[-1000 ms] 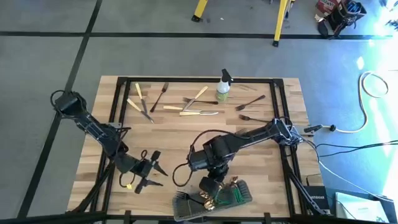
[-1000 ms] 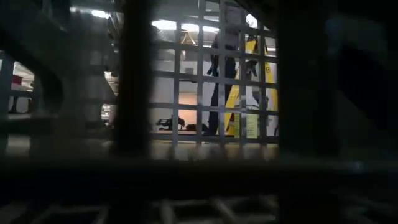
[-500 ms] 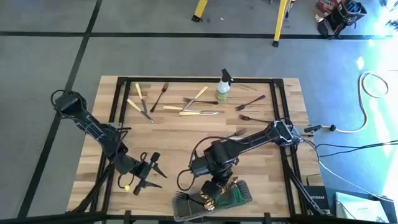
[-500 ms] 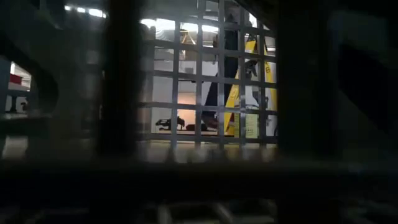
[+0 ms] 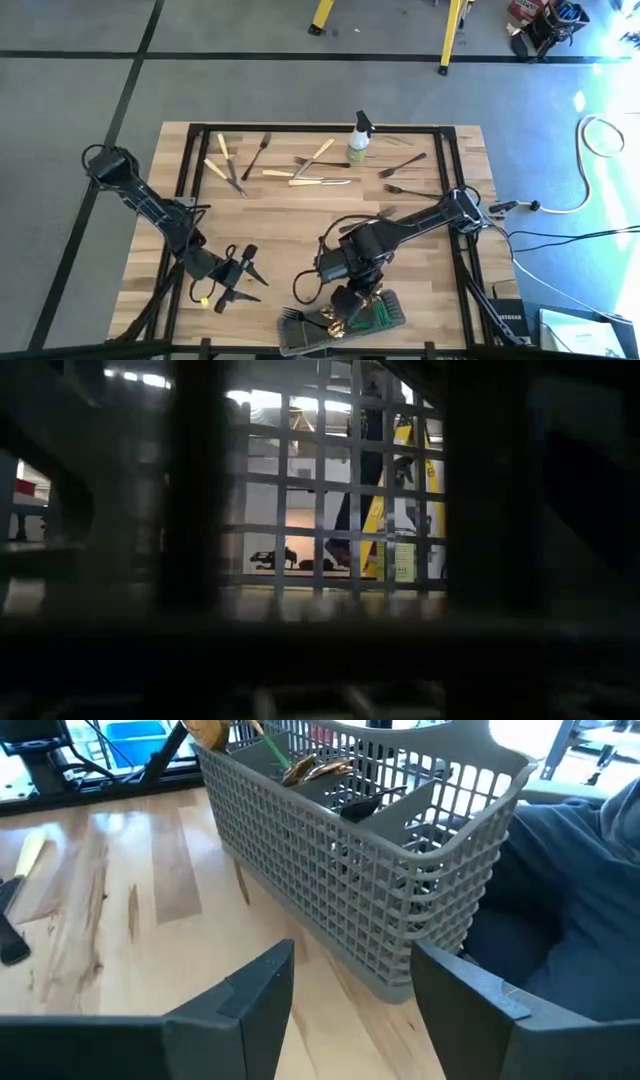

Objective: Sort silverware
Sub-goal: Adjust the green spoon to its right position

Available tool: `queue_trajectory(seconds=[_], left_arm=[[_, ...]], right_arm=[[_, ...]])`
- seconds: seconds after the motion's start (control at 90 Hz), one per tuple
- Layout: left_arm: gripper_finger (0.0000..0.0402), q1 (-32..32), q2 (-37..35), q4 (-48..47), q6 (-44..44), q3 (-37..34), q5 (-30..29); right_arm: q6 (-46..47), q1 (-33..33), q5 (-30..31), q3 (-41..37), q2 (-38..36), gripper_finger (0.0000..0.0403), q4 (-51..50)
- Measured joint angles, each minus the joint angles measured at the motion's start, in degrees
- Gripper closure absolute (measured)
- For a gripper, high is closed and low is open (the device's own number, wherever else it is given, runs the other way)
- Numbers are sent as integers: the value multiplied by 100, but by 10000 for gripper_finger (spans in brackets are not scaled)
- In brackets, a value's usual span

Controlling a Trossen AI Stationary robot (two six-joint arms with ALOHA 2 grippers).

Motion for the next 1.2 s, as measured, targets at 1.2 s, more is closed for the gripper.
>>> queue_trajectory(seconds=[1.2], left_arm=[[215, -2, 0, -138, -24, 0, 0]], right_arm=[[567, -192, -296, -1116, -776, 363, 446]])
